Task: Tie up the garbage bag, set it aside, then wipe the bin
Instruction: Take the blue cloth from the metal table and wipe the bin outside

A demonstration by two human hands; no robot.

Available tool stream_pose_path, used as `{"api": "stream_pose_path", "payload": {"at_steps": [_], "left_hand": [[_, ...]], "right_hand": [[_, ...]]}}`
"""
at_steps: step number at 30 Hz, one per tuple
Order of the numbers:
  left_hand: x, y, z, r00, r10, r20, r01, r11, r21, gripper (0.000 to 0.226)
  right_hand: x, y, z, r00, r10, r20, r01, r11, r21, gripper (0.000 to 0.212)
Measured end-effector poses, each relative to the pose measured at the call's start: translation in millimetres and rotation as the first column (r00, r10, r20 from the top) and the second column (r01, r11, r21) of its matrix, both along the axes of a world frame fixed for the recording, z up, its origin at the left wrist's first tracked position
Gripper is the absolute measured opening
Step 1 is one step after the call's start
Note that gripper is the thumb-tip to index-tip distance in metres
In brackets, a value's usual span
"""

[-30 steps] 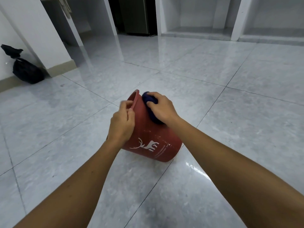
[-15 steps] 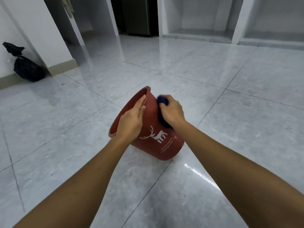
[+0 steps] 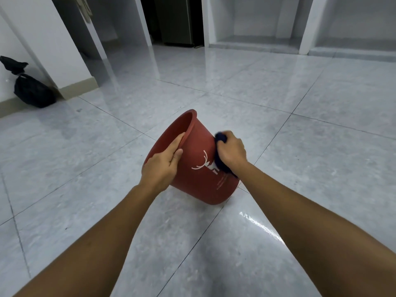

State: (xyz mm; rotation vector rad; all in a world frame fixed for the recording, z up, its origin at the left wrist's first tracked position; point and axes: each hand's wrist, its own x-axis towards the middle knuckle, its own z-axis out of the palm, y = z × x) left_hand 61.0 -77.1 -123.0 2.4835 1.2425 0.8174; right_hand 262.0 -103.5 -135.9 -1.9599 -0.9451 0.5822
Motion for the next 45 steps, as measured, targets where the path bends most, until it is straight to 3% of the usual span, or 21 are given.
{"api": "stream_pose_path", "payload": {"at_steps": [3,5,8,11,12,14,16,20,23,27,29,31,33,36,39,42,45], "left_hand": [[20.6,2.3,6.9,0.994,0.047,0.097,-0.044,0.999,-0.026,0.043],[27.1,5.7,12.5,0.991,0.026,0.134,-0.017,0.998,-0.065,0.045],[13.5,1.1,11.8,0.982,0.013,0.19,-0.004,0.999,-0.049,0.04],[-20.1,-7.2,-7.6,0.999,-0.02,-0.033,0.026,0.979,0.2,0.043],[-28.9,-6.5,-12.5,0.995,-0.045,-0.084,0.061,0.978,0.201,0.044],[-30.9,-5.9,-12.5,0.998,-0.067,-0.011,0.067,0.997,0.027,0.045],[-17.7,-3.7,-9.5,0.996,-0.033,0.079,0.039,0.997,-0.069,0.042],[13.6,-1.1,-0.4,0.993,0.066,0.099,-0.066,0.998,-0.001,0.045],[21.5,4.7,6.0,0.992,0.106,0.065,-0.108,0.994,0.028,0.045],[18.0,-1.6,9.1,0.994,0.098,0.056,-0.104,0.99,0.099,0.037],[14.2,-3.2,7.4,0.993,0.044,0.113,-0.048,0.998,0.032,0.024],[12.1,-3.2,9.0,0.992,-0.013,0.125,0.015,1.0,-0.02,0.019],[15.7,-0.3,11.5,0.99,0.001,0.142,0.002,1.0,-0.021,0.028],[23.9,5.1,11.2,0.995,0.068,0.071,-0.071,0.996,0.046,0.041],[22.6,5.5,2.8,0.994,-0.03,0.103,0.035,0.998,-0.048,0.05],[13.7,4.9,2.1,0.991,0.013,0.137,0.003,0.993,-0.12,0.05],[9.1,5.0,5.1,0.992,0.052,0.116,-0.035,0.989,-0.141,0.05]], "right_hand": [[-21.8,14.5,30.7,0.99,0.133,0.044,-0.139,0.971,0.192,0.037],[-27.3,16.4,33.3,0.986,0.148,0.078,-0.162,0.962,0.219,0.038],[-11.0,6.0,7.1,0.994,0.076,0.073,-0.084,0.99,0.115,0.037],[15.0,-17.4,-33.6,0.998,-0.069,-0.011,0.067,0.994,-0.083,0.033],[19.0,-23.6,-41.8,0.993,-0.109,-0.037,0.103,0.986,-0.128,0.033],[17.4,-24.5,-42.0,0.992,-0.121,-0.044,0.113,0.983,-0.147,0.033],[8.2,-10.7,-22.3,0.996,-0.087,-0.016,0.086,0.994,-0.062,0.031],[-18.0,19.6,28.1,0.997,0.073,0.024,-0.076,0.979,0.189,0.035],[-21.4,22.0,32.0,0.993,0.104,0.056,-0.115,0.963,0.243,0.038],[4.1,-1.9,-17.5,0.999,-0.029,0.025,0.028,0.998,0.051,0.034],[16.1,-17.3,-41.4,0.99,-0.131,-0.049,0.123,0.983,-0.134,0.035],[16.0,-22.9,-47.3,0.984,-0.164,-0.07,0.146,0.968,-0.206,0.036],[7.9,-13.8,-29.5,0.991,-0.126,-0.034,0.121,0.986,-0.115,0.033],[-8.2,10.6,15.4,1.0,0.004,-0.01,-0.002,0.985,0.171,0.033],[-26.9,19.8,32.4,0.989,0.144,0.045,-0.151,0.934,0.325,0.037],[-26.6,8.9,4.7,0.992,0.084,0.098,-0.106,0.963,0.246,0.039],[-0.2,-6.3,-35.7,0.996,-0.083,0.011,0.083,0.997,0.009,0.039]]}}
